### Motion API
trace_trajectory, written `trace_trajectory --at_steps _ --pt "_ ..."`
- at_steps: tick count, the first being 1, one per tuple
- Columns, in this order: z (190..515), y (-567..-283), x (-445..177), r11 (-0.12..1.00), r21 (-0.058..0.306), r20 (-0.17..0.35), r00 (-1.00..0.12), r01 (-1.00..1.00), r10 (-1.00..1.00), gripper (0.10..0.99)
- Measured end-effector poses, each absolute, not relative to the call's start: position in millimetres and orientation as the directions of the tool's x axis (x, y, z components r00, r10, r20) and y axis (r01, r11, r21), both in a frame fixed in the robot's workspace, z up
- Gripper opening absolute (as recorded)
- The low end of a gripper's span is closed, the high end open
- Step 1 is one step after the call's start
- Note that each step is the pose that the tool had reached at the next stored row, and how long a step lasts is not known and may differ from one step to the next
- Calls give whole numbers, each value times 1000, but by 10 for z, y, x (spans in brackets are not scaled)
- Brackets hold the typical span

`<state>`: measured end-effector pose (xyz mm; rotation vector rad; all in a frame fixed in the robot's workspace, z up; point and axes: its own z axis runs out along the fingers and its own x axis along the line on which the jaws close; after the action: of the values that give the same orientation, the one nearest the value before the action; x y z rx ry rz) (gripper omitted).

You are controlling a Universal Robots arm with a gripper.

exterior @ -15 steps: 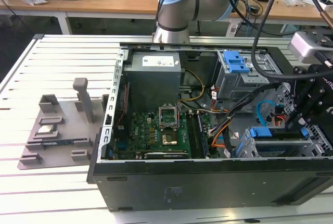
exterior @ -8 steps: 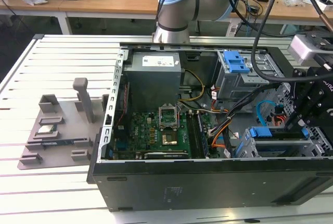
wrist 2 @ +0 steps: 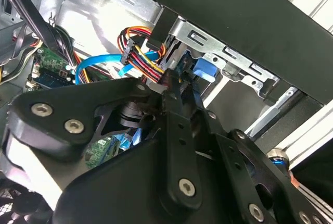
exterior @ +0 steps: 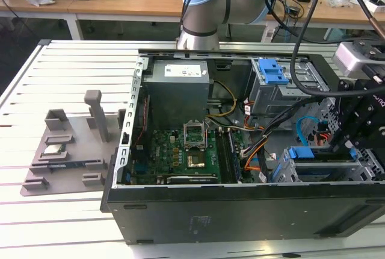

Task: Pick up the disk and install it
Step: 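Insert the first disk wire, then insert the second disk wire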

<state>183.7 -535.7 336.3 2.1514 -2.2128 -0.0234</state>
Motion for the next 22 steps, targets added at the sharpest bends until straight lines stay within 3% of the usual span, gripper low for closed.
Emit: trace_trajectory --at_steps 1,6,7,9,10,21,22 --pt "3364 -5357 1836 29 49 29 -27 -998 -999 251" --pt "3553 -5292 1836 29 49 29 -27 -998 -999 251" --pt "3589 -5270 1836 29 49 30 -27 -998 -999 235" --pt "3696 -5237 1836 29 49 30 -28 -998 -999 110" --pt "3734 -5232 1836 29 49 30 -27 -998 -999 106" --pt "3853 -5229 1836 29 49 30 -27 -998 -999 106" --pt "3853 -5229 1836 29 49 30 -27 -998 -999 173"
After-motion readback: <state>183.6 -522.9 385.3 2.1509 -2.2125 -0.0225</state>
